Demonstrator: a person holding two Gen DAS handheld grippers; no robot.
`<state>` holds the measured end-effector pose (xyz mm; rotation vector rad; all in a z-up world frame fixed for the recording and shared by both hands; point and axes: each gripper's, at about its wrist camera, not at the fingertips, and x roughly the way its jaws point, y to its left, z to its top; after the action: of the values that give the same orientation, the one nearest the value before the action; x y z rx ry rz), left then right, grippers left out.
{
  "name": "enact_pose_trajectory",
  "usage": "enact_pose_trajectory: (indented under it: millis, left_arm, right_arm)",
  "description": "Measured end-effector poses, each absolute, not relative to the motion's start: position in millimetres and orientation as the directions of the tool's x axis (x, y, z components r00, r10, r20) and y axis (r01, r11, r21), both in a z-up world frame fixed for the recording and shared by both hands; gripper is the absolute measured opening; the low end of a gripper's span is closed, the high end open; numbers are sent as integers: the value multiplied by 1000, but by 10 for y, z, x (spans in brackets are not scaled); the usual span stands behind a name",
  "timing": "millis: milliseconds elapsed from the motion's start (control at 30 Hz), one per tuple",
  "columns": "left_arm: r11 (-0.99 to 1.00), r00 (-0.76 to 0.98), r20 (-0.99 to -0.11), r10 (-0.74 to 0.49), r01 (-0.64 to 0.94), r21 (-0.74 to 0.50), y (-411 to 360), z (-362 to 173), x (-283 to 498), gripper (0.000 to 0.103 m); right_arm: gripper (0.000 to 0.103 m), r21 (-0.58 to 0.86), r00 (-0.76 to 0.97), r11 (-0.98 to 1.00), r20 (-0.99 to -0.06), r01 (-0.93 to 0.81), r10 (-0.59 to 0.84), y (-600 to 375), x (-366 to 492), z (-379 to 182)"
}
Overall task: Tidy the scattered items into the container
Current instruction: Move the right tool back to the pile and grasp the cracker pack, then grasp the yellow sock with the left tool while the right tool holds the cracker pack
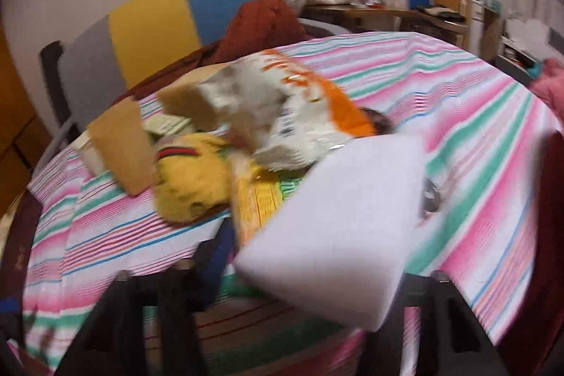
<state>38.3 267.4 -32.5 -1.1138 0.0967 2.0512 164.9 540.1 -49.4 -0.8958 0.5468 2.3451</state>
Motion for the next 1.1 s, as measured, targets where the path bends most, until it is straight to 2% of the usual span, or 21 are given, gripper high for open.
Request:
enact_pose_trajectory:
  millis: [133, 367, 633, 900, 1100]
  left_arm:
    - [-686, -294, -743, 602, -667, -291, 2741, -347, 375, 60]
    - [-645, -278, -728, 627, -709, -285, 3110, -224, 322, 61]
    - [-537, -205, -710, 674, -796, -280, 3919, -103, 311, 61]
    - [-494, -166, -753, 637, -838, -233, 4729, -214, 165, 61]
    - [-489, -157, -794, 587, -850, -193, 5045, -451, 109, 61]
  right_arm:
    - [50, 159, -634, -782, -691, -602, 347, 5194, 1639, -502]
    - [50, 249, -672, -741, -655, -623, 345, 5098, 1871, -528]
    - [50, 193, -639, -734, -660, -651, 394, 5149, 1927, -548]
    - [50, 193, -655, -750, -651, -632, 384, 5188, 1927, -586]
    - [50, 187, -659, -758, -647, -625, 384, 5190, 1927, -595]
